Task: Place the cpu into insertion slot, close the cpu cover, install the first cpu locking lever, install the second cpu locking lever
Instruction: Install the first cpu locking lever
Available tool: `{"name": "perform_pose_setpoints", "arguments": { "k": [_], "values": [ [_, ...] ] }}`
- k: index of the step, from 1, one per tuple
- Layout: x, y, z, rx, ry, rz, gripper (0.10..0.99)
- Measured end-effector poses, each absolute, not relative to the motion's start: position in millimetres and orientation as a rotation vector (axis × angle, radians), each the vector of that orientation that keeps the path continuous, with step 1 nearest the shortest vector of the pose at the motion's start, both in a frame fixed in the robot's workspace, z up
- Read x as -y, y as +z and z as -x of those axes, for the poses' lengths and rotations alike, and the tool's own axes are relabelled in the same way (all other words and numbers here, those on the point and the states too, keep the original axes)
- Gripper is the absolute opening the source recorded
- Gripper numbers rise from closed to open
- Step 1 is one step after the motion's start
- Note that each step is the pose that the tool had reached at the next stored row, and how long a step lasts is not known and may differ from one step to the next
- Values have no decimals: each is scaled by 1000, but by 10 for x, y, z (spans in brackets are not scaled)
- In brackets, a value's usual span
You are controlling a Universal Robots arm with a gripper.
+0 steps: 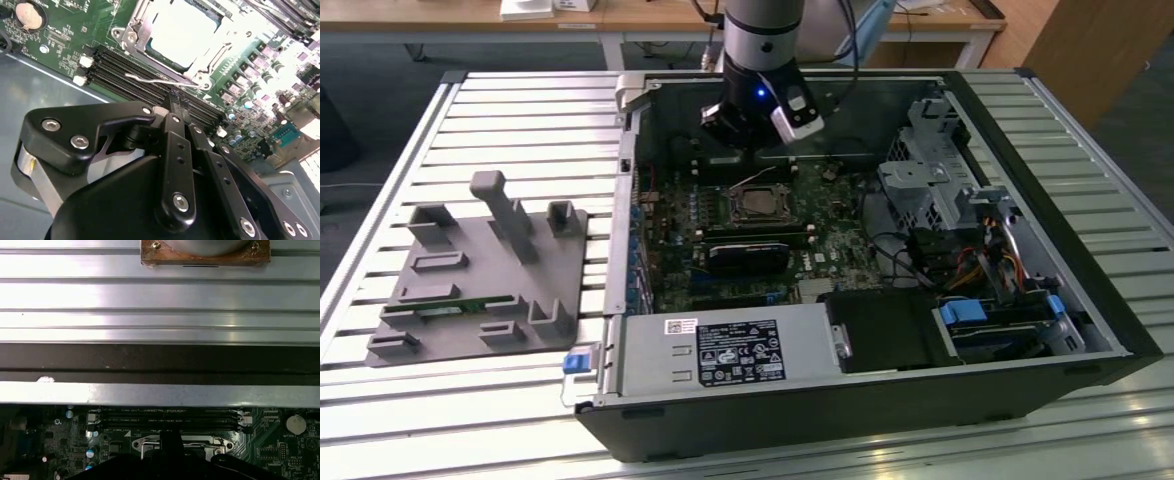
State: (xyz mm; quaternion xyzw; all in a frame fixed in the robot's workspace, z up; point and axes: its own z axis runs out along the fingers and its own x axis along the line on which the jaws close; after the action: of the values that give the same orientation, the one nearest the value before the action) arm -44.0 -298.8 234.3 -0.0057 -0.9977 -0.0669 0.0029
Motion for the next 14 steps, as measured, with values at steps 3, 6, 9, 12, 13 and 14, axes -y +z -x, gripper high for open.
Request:
{"name": "perform_pose_setpoints", "arguments": {
  "k": [3, 6, 9, 12, 13, 14],
  "values": [
    [2987, 2317, 424, 3129, -210, 18, 106],
    [2987, 2296, 408, 3129, -210, 18, 106],
    [2983, 2286, 377, 3129, -210, 17, 106],
    [2982, 2277, 362, 3129, -210, 18, 106],
    [2982, 2274, 354, 3129, -210, 18, 106],
    [2982, 2270, 347, 3129, -210, 18, 106]
  ]
}}
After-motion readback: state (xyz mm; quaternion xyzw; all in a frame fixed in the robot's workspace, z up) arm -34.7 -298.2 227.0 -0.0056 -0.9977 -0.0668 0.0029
